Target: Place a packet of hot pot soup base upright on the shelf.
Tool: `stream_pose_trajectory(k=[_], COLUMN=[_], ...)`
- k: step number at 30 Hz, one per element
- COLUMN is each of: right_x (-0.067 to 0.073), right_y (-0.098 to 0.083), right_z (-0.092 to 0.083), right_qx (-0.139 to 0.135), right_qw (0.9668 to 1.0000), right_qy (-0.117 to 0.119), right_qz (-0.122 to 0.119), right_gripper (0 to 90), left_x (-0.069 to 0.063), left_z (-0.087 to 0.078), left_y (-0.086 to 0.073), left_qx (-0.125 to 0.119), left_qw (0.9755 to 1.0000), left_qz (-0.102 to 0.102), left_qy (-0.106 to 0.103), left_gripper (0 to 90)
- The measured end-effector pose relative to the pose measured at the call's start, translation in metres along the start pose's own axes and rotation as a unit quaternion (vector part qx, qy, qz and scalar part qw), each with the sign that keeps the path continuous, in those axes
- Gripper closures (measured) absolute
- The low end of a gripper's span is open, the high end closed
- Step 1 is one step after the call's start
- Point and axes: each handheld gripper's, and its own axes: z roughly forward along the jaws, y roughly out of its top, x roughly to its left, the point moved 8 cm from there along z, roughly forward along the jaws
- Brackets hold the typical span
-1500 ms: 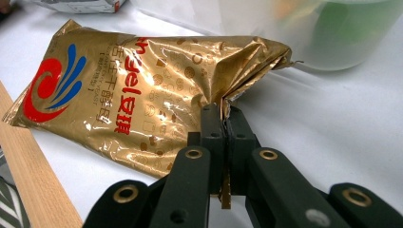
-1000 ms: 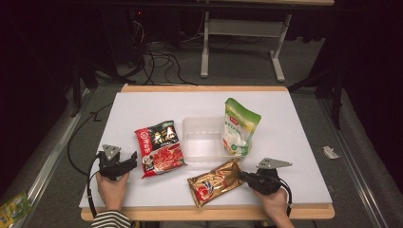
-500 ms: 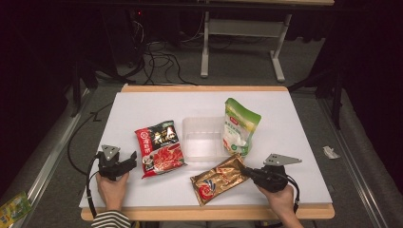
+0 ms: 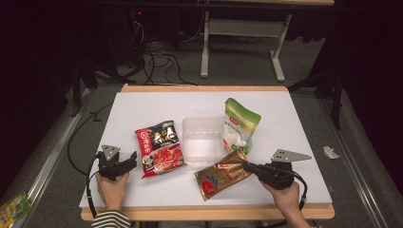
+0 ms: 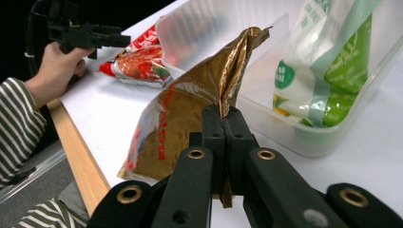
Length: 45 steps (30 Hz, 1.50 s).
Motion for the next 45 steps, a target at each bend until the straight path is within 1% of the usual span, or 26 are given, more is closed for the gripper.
stream_pose_trajectory(k=[3, 5, 8, 12, 19, 22, 25, 27, 30, 36, 45], right_x=[0.002, 0.004, 0.008, 0.014, 0.016, 0.018, 0.02, 0.021, 0.021, 0.025, 0.026], right_y=[0.005, 0.007, 0.012, 0.017, 0.028, 0.032, 0.035, 0.036, 0.038, 0.044, 0.053], right_z=[-0.004, -0.007, -0.011, -0.015, -0.021, -0.025, -0.027, -0.028, -0.029, -0.035, -0.044], right_qx=[-0.004, -0.006, -0.013, -0.015, -0.025, -0.028, -0.031, -0.03, -0.035, -0.04, -0.043], right_qw=[1.0, 0.9999, 0.9995, 0.9992, 0.9987, 0.9985, 0.9972, 0.9969, 0.9965, 0.9962, 0.9963], right_qy=[0.005, 0.009, 0.027, 0.038, 0.044, 0.047, 0.067, 0.073, 0.076, 0.077, 0.072], right_qz=[-0.004, -0.003, 0.001, -0.002, 0.0, -0.006, 0.001, 0.005, 0.004, -0.007, -0.022], right_gripper=[90.0, 90.0, 90.0, 90.0, 90.0, 90.0, 90.0, 90.0, 90.0, 90.0, 90.0], left_x=[0.0, 0.0, 0.0, 0.0, 0.0, 0.0, 0.0, 0.0, 0.0, 0.0, 0.0], left_z=[0.0, 0.0, 0.0, 0.0, 0.0, 0.0, 0.0, 0.0, 0.0, 0.0, 0.001], left_y=[0.0, 0.0, 0.0, 0.0, 0.0, 0.0, 0.0, 0.0, 0.0, 0.0, 0.0], left_qx=[0.0, 0.001, 0.002, 0.002, 0.0, 0.0, 0.0, 0.001, 0.001, 0.001, 0.005], left_qw=[1.0, 1.0, 1.0, 1.0, 1.0, 1.0, 1.0, 1.0, 1.0, 1.0, 1.0], left_qz=[0.001, 0.001, 0.002, 0.002, -0.001, 0.0, -0.001, -0.002, -0.001, 0.0, 0.002], left_qy=[0.001, 0.001, 0.001, 0.001, -0.002, -0.001, 0.0, -0.002, -0.001, 0.0, -0.001], left_gripper=[23.6, 23.6, 23.6, 23.6, 23.6, 23.6, 23.7, 23.7, 23.6, 23.6, 23.7])
